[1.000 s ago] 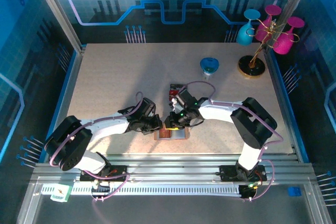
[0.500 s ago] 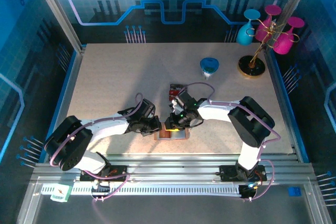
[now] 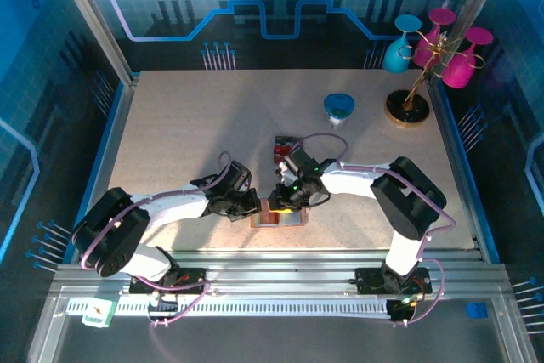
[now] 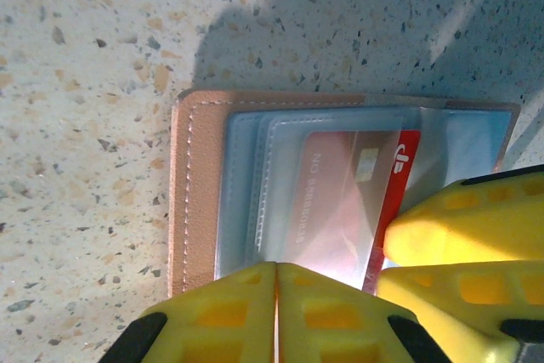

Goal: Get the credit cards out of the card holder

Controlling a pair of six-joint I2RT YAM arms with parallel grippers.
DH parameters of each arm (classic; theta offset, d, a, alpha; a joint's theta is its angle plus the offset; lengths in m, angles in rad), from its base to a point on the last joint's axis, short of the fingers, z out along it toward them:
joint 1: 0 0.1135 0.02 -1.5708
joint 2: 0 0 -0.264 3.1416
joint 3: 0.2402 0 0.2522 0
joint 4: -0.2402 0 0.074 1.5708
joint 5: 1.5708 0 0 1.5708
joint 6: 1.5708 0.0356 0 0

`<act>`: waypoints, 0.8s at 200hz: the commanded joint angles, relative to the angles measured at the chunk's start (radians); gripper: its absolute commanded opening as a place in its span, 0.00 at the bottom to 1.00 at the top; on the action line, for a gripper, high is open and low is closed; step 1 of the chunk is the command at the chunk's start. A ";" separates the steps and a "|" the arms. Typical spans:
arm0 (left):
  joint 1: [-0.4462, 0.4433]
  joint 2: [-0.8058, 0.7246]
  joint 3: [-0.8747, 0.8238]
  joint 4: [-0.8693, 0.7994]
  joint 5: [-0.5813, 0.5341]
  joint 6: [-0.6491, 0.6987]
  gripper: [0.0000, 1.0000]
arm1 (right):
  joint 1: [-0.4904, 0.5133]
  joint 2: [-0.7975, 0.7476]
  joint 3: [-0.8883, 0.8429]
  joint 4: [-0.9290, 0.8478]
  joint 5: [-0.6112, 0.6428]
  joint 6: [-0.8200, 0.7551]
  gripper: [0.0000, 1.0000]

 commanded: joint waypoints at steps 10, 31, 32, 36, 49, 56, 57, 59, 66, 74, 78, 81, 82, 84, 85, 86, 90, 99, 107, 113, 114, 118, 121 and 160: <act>0.007 -0.017 0.014 -0.078 -0.033 0.042 0.08 | 0.011 -0.052 -0.013 -0.025 0.023 -0.005 0.31; 0.007 -0.017 0.026 -0.094 -0.037 0.053 0.08 | 0.010 -0.066 -0.021 -0.018 0.019 0.003 0.31; 0.007 -0.017 0.026 -0.094 -0.037 0.053 0.08 | 0.011 -0.066 -0.022 -0.017 0.019 0.003 0.31; 0.007 -0.017 0.029 -0.096 -0.036 0.053 0.08 | 0.010 -0.067 -0.022 -0.014 0.015 0.004 0.31; 0.007 -0.015 0.033 -0.094 -0.032 0.054 0.08 | 0.008 -0.068 -0.027 -0.007 0.005 0.008 0.31; 0.009 -0.013 0.034 -0.092 -0.031 0.054 0.08 | 0.009 -0.067 -0.030 -0.003 0.001 0.010 0.31; 0.008 -0.013 0.035 -0.092 -0.030 0.054 0.08 | 0.009 -0.067 -0.031 -0.002 0.000 0.010 0.31; 0.008 -0.013 0.035 -0.091 -0.029 0.055 0.08 | 0.009 -0.068 -0.031 0.000 0.000 0.011 0.31; 0.008 -0.013 0.036 -0.090 -0.029 0.054 0.08 | 0.008 -0.068 -0.034 0.003 0.001 0.014 0.31; 0.008 -0.011 0.038 -0.090 -0.027 0.054 0.08 | 0.009 -0.068 -0.038 0.006 0.002 0.015 0.31; 0.007 -0.011 0.038 -0.089 -0.027 0.054 0.08 | 0.007 -0.068 -0.040 0.006 0.002 0.015 0.31; 0.008 -0.011 0.038 -0.088 -0.026 0.055 0.07 | 0.007 -0.067 -0.041 0.008 0.004 0.015 0.31; 0.007 -0.010 0.039 -0.088 -0.026 0.054 0.07 | 0.007 -0.067 -0.041 0.008 0.004 0.015 0.31; 0.008 -0.010 0.039 -0.088 -0.025 0.055 0.07 | 0.007 -0.066 -0.043 0.008 0.004 0.014 0.31; 0.007 -0.010 0.039 -0.088 -0.025 0.055 0.07 | 0.008 -0.066 -0.044 0.008 0.004 0.015 0.31; 0.007 -0.011 0.039 -0.088 -0.025 0.055 0.07 | 0.007 -0.066 -0.044 0.008 0.005 0.015 0.31; 0.008 -0.011 0.039 -0.088 -0.025 0.055 0.07 | 0.006 -0.066 -0.046 0.009 0.006 0.015 0.31; 0.007 -0.010 0.038 -0.088 -0.023 0.056 0.07 | 0.004 -0.065 -0.054 0.014 0.005 0.015 0.31; 0.008 -0.009 0.036 -0.087 -0.021 0.057 0.07 | 0.002 -0.065 -0.060 0.023 0.003 0.018 0.31; 0.007 -0.006 0.036 -0.088 -0.020 0.059 0.07 | -0.002 -0.063 -0.066 0.029 0.001 0.020 0.31; 0.008 -0.006 0.036 -0.088 -0.021 0.059 0.07 | -0.002 -0.063 -0.067 0.030 0.001 0.021 0.31; 0.008 -0.004 0.036 -0.088 -0.020 0.059 0.07 | -0.003 -0.061 -0.069 0.036 0.000 0.023 0.31; 0.007 -0.001 0.036 -0.089 -0.019 0.060 0.07 | -0.004 -0.061 -0.070 0.038 -0.002 0.023 0.31; 0.007 0.018 0.036 -0.085 -0.011 0.064 0.07 | -0.020 -0.045 -0.114 0.103 -0.044 0.045 0.31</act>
